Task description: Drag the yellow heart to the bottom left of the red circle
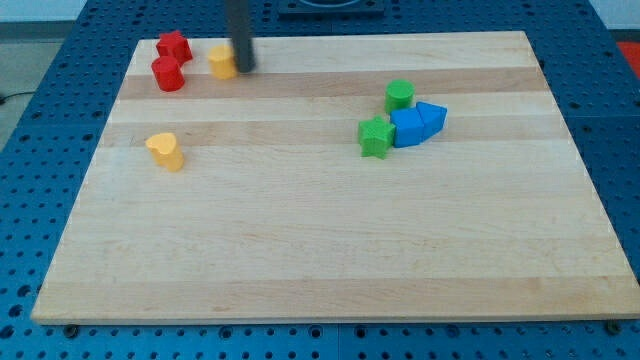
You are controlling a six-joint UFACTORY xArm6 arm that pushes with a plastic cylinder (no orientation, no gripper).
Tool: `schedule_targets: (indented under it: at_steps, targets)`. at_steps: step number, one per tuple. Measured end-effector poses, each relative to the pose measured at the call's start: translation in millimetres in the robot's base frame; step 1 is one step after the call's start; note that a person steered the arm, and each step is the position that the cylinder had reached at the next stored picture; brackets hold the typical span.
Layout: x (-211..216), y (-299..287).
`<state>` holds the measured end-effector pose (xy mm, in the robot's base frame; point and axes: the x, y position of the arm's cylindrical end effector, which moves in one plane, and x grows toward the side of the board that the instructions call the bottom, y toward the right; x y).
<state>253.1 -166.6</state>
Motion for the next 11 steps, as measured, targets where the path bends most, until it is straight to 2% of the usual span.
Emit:
schedule_targets:
  at_steps: [1,2,3,4,5,6,8,9,10,11]
  targets:
    - [31.3,38.5]
    - [132.6,39.4]
    - [219.4,14.4]
    - [169.6,-51.8]
    - [132.7,-22.0]
    - [85.7,-29.2]
    - [138.0,-17.7]
    - [155.6,-46.5]
    - [103.4,-77.0]
    - [90.0,-51.5]
